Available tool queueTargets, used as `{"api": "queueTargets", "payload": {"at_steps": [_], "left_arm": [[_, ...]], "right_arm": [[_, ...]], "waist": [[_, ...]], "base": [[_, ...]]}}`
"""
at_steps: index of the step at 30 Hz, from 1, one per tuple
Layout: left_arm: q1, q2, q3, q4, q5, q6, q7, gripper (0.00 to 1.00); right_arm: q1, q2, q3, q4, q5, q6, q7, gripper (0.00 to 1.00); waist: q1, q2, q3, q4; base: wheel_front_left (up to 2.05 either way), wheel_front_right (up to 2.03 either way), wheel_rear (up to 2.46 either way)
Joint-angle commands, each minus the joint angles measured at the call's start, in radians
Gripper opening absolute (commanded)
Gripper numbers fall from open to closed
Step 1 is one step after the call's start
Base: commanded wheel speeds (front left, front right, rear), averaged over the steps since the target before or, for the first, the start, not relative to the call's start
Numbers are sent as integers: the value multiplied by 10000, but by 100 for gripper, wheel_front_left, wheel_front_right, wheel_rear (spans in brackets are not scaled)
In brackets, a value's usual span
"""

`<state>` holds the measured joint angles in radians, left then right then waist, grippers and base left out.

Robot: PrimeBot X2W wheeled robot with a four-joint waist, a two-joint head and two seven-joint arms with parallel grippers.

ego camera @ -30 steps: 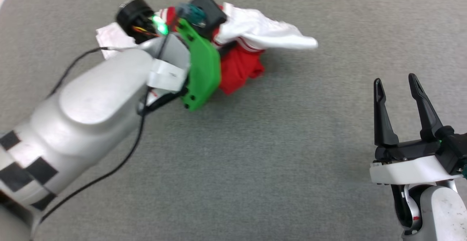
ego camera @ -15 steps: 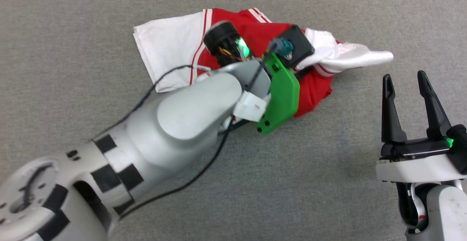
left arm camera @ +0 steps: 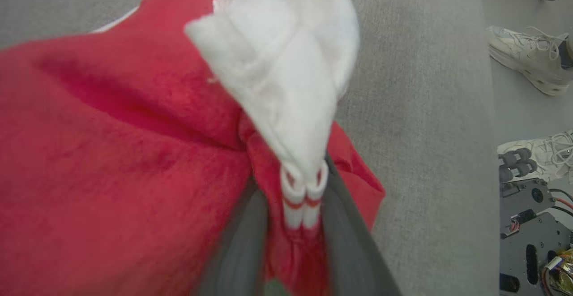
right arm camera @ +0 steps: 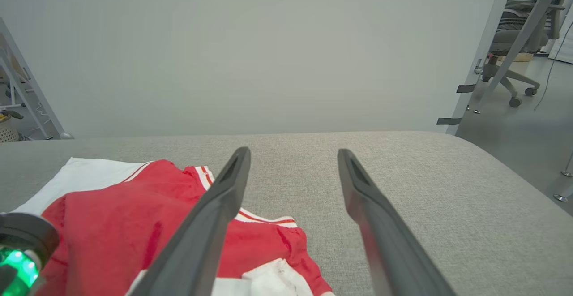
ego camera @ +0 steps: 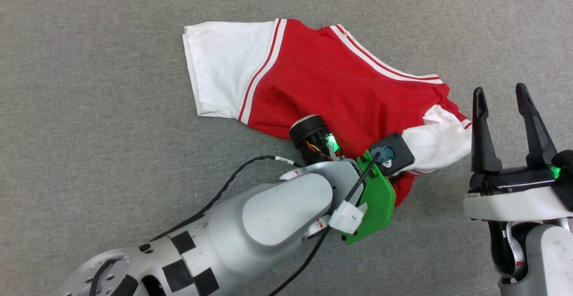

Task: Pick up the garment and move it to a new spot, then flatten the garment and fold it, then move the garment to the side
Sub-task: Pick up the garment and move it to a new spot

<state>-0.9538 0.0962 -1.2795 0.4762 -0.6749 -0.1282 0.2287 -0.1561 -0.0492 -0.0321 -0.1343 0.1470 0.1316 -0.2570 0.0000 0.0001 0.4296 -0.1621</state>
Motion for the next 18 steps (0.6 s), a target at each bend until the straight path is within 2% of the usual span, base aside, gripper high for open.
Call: {"api": "queueTargets", "payload": {"at_steps": [1, 11, 14, 18], "left_arm": [[129, -87, -7, 56, 69, -25, -366, 100], [-389, -349, 200, 526, -62, 44, -3612, 100], [-354, -366, 401, 671, 51, 356, -4226, 100], [-94, -121, 1044, 580, 99, 1018, -4745, 100]], "right_arm": [[-56, -11, -28, 29, -30, -9, -47, 100], [621, -11, -233, 266, -195, -9, -47, 100], [827, -11, -265, 307, -241, -9, -47, 100], [1095, -11, -289, 356, -290, -9, -47, 100]], "waist": [[0, -1, -201, 152], [0, -1, -1633, 942], [0, -1, -2038, 1177], [0, -1, -2465, 1454]], "base": [[0, 0, 0], [0, 0, 0], [0, 0, 0], [0, 0, 0]]}}
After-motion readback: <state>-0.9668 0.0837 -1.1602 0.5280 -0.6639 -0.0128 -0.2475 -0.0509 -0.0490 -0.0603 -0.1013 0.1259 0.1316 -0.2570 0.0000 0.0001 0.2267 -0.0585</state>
